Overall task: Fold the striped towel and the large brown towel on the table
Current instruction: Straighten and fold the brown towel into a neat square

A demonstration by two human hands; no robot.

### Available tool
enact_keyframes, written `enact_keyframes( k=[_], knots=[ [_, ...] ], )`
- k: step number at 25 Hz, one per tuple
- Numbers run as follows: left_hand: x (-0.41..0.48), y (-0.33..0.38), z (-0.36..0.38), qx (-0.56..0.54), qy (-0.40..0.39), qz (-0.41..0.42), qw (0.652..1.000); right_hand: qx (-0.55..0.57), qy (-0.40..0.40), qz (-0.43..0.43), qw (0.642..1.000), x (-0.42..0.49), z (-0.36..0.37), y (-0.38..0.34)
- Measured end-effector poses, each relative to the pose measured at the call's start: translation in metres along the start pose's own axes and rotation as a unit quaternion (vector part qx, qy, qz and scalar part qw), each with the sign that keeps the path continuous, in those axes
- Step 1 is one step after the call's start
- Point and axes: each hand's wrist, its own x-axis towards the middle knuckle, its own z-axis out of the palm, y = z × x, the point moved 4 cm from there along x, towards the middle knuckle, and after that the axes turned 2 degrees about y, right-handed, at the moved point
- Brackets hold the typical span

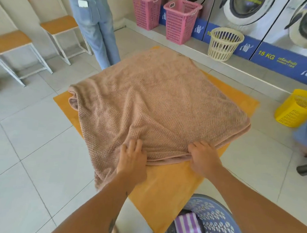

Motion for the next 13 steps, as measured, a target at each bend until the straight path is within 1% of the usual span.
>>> enact_keyframes(
  k=[1, 2, 3, 4, 6, 9, 11, 13],
  knots=[
    [-0.006, 0.008, 0.0, -0.003, 0.019, 0.045, 0.999, 0.012, -0.011, -0.002, 1.0, -0.005, 0.001, 0.006],
    [-0.013, 0.017, 0.002, -0.021, 0.022, 0.082, 0.996, 0.022, -0.028, -0.013, 0.999, -0.013, 0.002, 0.013],
    [-0.021, 0.023, 0.004, -0.05, 0.014, 0.102, 0.993, 0.03, -0.048, -0.028, 0.998, -0.02, 0.003, 0.021],
    [-0.026, 0.027, 0.006, -0.08, 0.001, 0.102, 0.992, 0.036, -0.061, -0.036, 0.997, -0.027, 0.005, 0.03],
    [-0.026, 0.031, 0.005, -0.139, -0.022, 0.068, 0.988, 0.035, -0.07, -0.032, 0.996, -0.038, 0.006, 0.046],
    [-0.017, 0.035, 0.002, -0.202, -0.084, 0.026, 0.975, -0.025, -0.063, 0.01, 0.998, -0.041, 0.013, 0.056],
    [-0.012, 0.038, 0.002, -0.243, -0.125, 0.032, 0.962, -0.05, -0.048, 0.036, 0.997, -0.037, 0.018, 0.06],
    [-0.012, 0.042, -0.001, -0.302, -0.143, 0.048, 0.941, -0.059, -0.032, 0.042, 0.997, -0.034, 0.017, 0.065]
  ],
)
